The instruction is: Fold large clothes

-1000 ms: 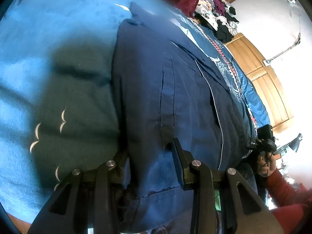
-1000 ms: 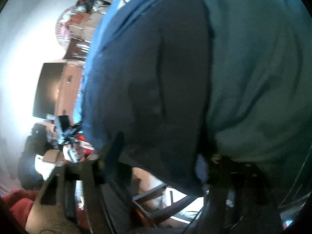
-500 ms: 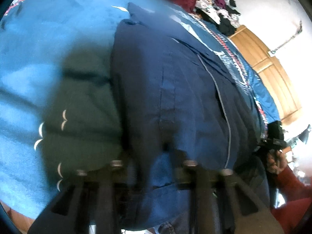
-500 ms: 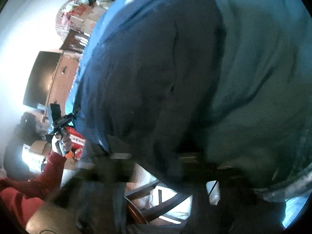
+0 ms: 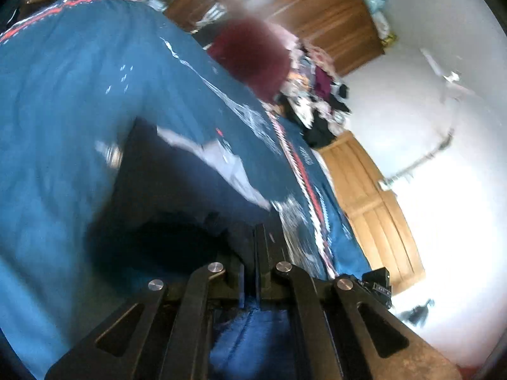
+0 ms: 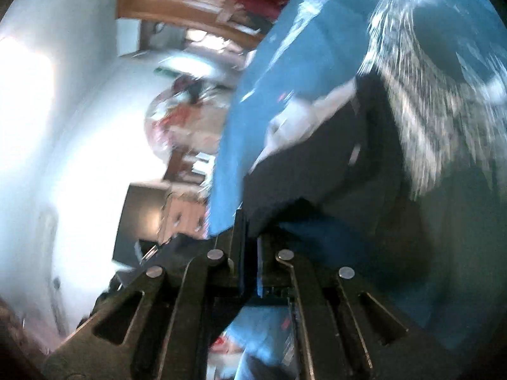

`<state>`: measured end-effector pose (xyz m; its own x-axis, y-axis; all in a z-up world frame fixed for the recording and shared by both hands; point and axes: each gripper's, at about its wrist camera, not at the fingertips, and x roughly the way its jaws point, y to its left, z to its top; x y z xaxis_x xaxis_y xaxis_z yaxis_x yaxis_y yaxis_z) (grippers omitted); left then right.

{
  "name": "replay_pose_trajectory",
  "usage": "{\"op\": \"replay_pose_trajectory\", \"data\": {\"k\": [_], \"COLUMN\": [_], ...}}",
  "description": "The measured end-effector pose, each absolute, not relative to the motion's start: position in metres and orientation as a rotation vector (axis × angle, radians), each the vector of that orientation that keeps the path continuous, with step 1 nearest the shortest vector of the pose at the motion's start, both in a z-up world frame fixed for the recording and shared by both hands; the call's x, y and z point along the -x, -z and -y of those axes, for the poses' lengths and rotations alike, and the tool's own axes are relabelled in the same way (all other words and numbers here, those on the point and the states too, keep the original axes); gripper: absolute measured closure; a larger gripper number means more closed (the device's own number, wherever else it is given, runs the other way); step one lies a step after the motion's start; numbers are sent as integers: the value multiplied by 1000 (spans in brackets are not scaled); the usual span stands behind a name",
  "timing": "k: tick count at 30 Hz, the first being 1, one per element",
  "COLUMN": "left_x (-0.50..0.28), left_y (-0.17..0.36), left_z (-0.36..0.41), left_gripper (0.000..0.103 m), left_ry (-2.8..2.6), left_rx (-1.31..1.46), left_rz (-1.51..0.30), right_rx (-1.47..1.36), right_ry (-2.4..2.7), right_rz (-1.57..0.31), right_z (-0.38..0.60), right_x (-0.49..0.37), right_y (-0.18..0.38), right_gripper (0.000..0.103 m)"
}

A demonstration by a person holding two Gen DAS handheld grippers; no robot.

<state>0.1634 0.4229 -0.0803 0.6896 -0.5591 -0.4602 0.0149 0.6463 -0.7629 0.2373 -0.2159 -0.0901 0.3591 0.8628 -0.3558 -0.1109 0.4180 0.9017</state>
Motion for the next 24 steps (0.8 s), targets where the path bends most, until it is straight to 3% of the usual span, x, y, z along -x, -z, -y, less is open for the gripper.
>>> {"op": "replay_pose_trajectory", "data": {"k": [2, 3, 6, 7, 9, 12, 15, 17, 24], "left_x": [-228, -261, -326, -339, -347, -339, -329, -318, -293], "left_y": [103, 122, 186, 205, 215, 194, 184, 176, 174], "left_z": [-429, -430, -428, -427, -428, -437, -445, -455, -475], "left_gripper": [88, 88, 87, 84, 83, 81, 72, 60, 60], "left_ry": [290, 225, 48, 22, 12, 69, 35, -59, -157], "left_rx": [768, 736, 622, 604, 611, 689, 665, 591, 572], "left_rz": [-819, -873, -1089, -1137, -1145, -1035, -972, -923, -888], "right_rx": [-923, -912, -811, -784, -719, -633, -514, -452, -402], "right_ry": [-694, -672, -537, -522, -504, -515, -494, -498, -484], "right_rz": [-1048, -1074, -1166, -1183, -1212, -1216, -1211, -1203, -1219], "right_z": [218, 215, 208, 206, 200, 188, 171, 160, 156], "right_x": [-295, -313, -354, -359, -363, -358, -351, -349, -345], "right_y": [111, 120, 152, 159, 170, 181, 186, 187, 194], "right_gripper": [91, 87, 60, 57, 55, 44, 45, 46, 93]}}
